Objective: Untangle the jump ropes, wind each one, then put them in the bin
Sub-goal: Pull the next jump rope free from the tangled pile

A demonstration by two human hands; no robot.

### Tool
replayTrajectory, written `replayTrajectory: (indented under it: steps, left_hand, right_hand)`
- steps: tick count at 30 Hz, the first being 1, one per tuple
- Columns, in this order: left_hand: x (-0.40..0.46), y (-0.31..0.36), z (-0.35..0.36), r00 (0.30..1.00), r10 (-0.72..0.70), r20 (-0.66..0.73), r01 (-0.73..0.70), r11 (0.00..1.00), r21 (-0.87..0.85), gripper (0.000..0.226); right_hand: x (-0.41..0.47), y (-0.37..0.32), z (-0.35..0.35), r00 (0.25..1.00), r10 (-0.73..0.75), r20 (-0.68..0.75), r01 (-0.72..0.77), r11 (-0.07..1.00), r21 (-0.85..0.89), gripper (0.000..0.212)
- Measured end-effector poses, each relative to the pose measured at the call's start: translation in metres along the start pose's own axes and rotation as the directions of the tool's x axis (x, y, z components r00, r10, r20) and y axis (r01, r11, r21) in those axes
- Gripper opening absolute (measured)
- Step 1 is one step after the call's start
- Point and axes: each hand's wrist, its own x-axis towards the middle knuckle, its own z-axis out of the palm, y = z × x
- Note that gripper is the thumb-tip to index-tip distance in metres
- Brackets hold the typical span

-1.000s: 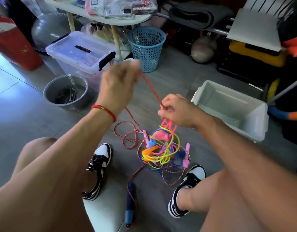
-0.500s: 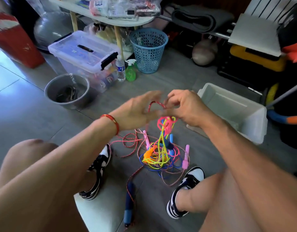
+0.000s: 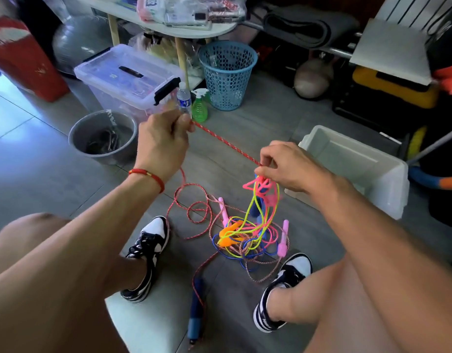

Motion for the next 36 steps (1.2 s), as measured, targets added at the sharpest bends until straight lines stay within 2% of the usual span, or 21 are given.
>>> replayTrajectory:
  steps: [2,4,6,8,9,13,17,22,25,27,29,33,36]
  left_hand:
    - [0.002,-0.008,0.004,0.994,-0.047,0.101,0.036,0.994,0.105,0.026]
    - [-0.003,-0.006,0.009,0.957,0.007,0.290,-0.050,0.988,0.143,0.039]
    - [-0.017,0.004,0.018,0.859,0.190,0.476,-0.222,0.975,0.011,0.054]
    - [-0.031,0.014,0.031,0.744,0.288,0.603,-0.260,0.956,-0.136,0.051]
    - [-0.036,0.017,0.037,0.720,0.288,0.632,-0.245,0.957,-0.158,0.045]
    - [-0.033,0.018,0.044,0.755,0.267,0.599,-0.223,0.963,-0.148,0.021]
    - [-0.030,0.020,0.043,0.786,0.256,0.563,-0.187,0.966,-0.179,0.019]
    - [-0.026,0.026,0.044,0.877,0.207,0.433,-0.073,0.949,-0.306,0.016]
    - [-0.028,0.032,0.043,0.882,0.205,0.423,-0.086,0.955,-0.283,0.018]
    - [-0.028,0.032,0.042,0.898,0.156,0.412,-0.053,0.967,-0.251,0.020]
    - [-0.023,0.028,0.038,0.908,0.103,0.406,0.007,0.965,-0.262,0.023]
    - [-0.024,0.023,0.035,0.857,0.035,0.515,0.191,0.906,-0.378,0.025]
    - [-0.022,0.026,0.032,0.829,-0.072,0.555,0.397,0.773,-0.494,0.027]
  right_hand:
    - [-0.002,-0.004,-0.004,0.998,-0.032,-0.049,0.035,0.998,0.054,0.032]
    - [-0.005,-0.008,-0.008,0.996,-0.052,-0.071,0.063,0.983,0.174,0.034]
    - [-0.006,-0.015,-0.011,0.992,-0.092,-0.083,0.108,0.970,0.218,0.035]
    - [-0.007,-0.021,-0.010,0.988,-0.128,-0.092,0.146,0.960,0.237,0.034]
    - [-0.007,-0.023,-0.009,0.988,-0.124,-0.088,0.143,0.957,0.252,0.034]
    - [-0.010,-0.024,-0.007,0.996,-0.052,-0.073,0.073,0.946,0.316,0.036]
    - [-0.013,-0.025,-0.010,0.997,-0.066,-0.037,0.075,0.931,0.356,0.030]
    - [-0.009,-0.018,-0.015,0.996,-0.087,0.015,0.076,0.930,0.360,0.014]
    - [-0.003,-0.016,-0.010,0.995,-0.099,-0.014,0.099,0.963,0.252,0.017]
    - [-0.001,-0.012,-0.011,0.996,-0.089,0.021,0.078,0.943,0.323,0.019]
    - [-0.002,-0.008,-0.015,0.991,-0.101,0.091,0.054,0.908,0.416,0.020]
    - [-0.005,-0.003,-0.018,0.992,-0.042,0.123,-0.038,0.809,0.587,0.017]
    - [-0.008,0.003,-0.018,0.992,0.007,0.126,-0.077,0.829,0.554,0.019]
